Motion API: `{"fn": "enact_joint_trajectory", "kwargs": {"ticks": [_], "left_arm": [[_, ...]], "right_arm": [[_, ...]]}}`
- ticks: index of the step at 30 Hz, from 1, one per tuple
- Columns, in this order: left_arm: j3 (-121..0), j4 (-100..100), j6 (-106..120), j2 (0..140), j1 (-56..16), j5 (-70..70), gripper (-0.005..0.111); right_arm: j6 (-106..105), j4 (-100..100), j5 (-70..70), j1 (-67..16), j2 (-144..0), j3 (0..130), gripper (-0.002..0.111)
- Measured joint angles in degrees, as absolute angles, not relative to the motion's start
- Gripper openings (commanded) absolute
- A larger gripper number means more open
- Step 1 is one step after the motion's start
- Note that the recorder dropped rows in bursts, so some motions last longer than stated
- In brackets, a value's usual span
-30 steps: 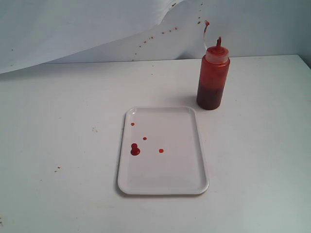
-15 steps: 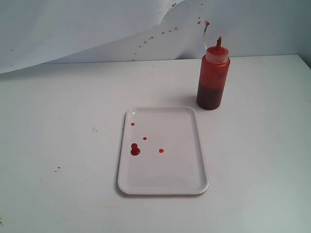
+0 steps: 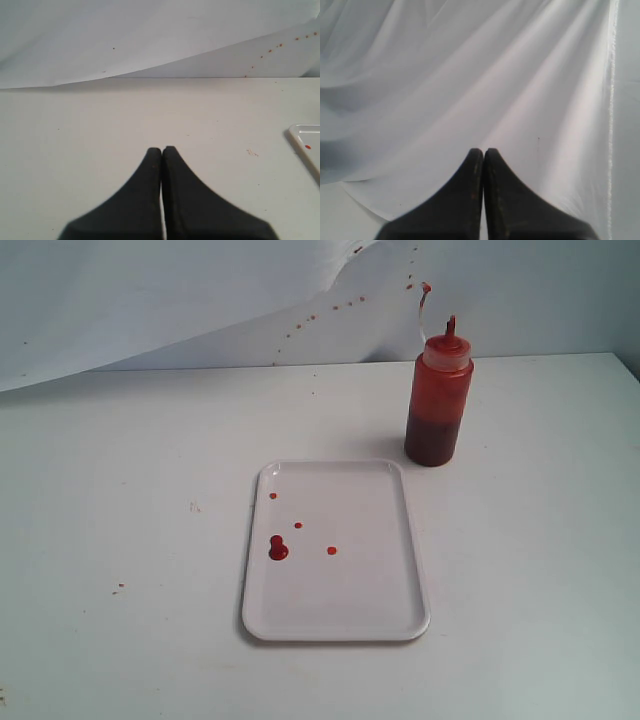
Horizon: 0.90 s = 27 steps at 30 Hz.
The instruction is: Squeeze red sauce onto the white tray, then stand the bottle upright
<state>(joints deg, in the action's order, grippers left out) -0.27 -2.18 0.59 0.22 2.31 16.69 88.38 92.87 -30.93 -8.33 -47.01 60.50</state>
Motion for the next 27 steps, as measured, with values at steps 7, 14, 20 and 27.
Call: {"fn": "enact_joint_trajectory", "kwargs": {"ticks": [7, 14, 20, 27], "left_arm": [[-0.3, -2.2, 0.6, 0.2, 2.3, 16.7, 0.000], [-0.3, -2.2, 0.6, 0.2, 2.3, 16.7, 0.000], [-0.3, -2.2, 0.6, 0.2, 2.3, 16.7, 0.000], [-0.3, -2.2, 0.6, 0.2, 2.3, 16.7, 0.000]], "right_arm": [[88.4, 92.9, -30.9, -8.3, -47.0, 60.5, 0.000], [88.4, 92.9, -30.9, -8.3, -47.0, 60.5, 0.000], [88.4, 92.9, -30.9, -8.3, -47.0, 60.5, 0.000], [90.2, 93.6, -29.8, -7.4, -45.7, 59.1, 0.000]]}}
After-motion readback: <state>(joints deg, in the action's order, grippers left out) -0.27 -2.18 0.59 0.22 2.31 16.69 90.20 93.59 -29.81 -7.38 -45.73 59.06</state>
